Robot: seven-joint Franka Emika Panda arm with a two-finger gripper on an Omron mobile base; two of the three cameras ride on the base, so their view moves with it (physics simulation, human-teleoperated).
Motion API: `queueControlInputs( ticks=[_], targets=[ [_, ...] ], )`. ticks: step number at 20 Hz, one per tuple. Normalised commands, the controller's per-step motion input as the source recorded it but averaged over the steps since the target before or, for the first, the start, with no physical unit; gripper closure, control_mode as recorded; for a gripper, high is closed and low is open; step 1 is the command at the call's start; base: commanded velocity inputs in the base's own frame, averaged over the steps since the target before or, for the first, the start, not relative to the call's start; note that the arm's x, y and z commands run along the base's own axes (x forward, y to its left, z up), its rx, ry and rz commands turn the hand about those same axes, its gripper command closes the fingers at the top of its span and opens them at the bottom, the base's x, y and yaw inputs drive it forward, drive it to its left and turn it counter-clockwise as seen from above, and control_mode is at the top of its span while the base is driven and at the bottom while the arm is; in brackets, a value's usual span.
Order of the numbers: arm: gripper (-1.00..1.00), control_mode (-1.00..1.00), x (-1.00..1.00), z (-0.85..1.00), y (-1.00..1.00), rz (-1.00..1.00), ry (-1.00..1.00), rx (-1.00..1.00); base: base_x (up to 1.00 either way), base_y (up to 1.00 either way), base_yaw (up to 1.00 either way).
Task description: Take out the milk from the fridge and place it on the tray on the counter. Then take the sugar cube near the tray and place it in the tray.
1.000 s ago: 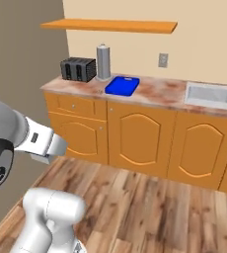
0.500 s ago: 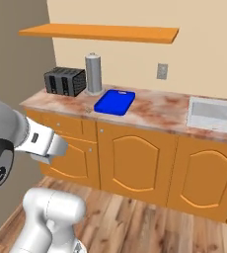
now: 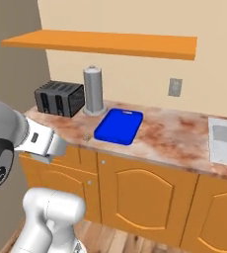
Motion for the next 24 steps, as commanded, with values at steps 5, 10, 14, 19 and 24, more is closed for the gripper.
queueControlInputs(
  ticks=[5,10,14,19,24],
  targets=[
    [1.00,1.00,0.00,0.00,0.00,0.00,0.00,0.00,1.00,0.14,0.00],
    [1.00,1.00,0.00,0.00,0.00,0.00,0.00,0.00,0.68,-0.43,0.02],
    [1.00,1.00,0.00,0.00,0.00,0.00,0.00,0.00,0.73,0.02,-0.01],
    [1.00,1.00,0.00,0.00,0.00,0.00,0.00,0.00,0.95,0.06,-0.06],
    [1.00,1.00,0.00,0.00,0.00,0.00,0.00,0.00,0.62,-0.16,-0.14]
  ],
)
